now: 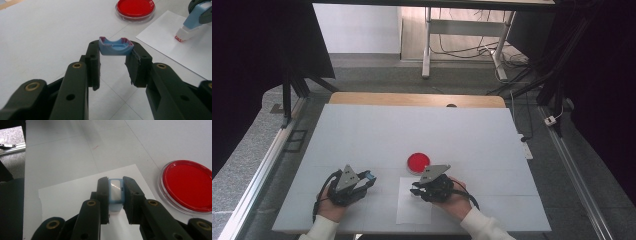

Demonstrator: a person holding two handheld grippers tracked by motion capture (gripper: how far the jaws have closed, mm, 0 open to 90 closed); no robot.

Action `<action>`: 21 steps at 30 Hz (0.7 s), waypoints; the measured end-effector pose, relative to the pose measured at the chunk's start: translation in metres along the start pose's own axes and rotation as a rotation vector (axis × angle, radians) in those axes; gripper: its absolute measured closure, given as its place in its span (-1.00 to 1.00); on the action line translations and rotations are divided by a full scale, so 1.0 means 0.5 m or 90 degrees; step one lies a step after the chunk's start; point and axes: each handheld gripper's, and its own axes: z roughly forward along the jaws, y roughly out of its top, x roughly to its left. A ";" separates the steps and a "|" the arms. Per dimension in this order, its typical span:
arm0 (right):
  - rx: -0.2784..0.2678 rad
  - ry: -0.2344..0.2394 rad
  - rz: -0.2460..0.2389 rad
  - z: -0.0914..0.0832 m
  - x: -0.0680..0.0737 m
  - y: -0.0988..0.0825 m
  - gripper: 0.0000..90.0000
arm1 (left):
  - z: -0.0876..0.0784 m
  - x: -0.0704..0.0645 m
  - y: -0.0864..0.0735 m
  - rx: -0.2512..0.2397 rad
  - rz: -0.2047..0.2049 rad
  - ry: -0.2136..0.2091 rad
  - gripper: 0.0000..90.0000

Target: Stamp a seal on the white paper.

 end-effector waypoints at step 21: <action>0.019 0.003 0.006 0.008 -0.001 0.000 0.68 | 0.000 -0.002 0.000 -0.001 -0.001 0.002 0.43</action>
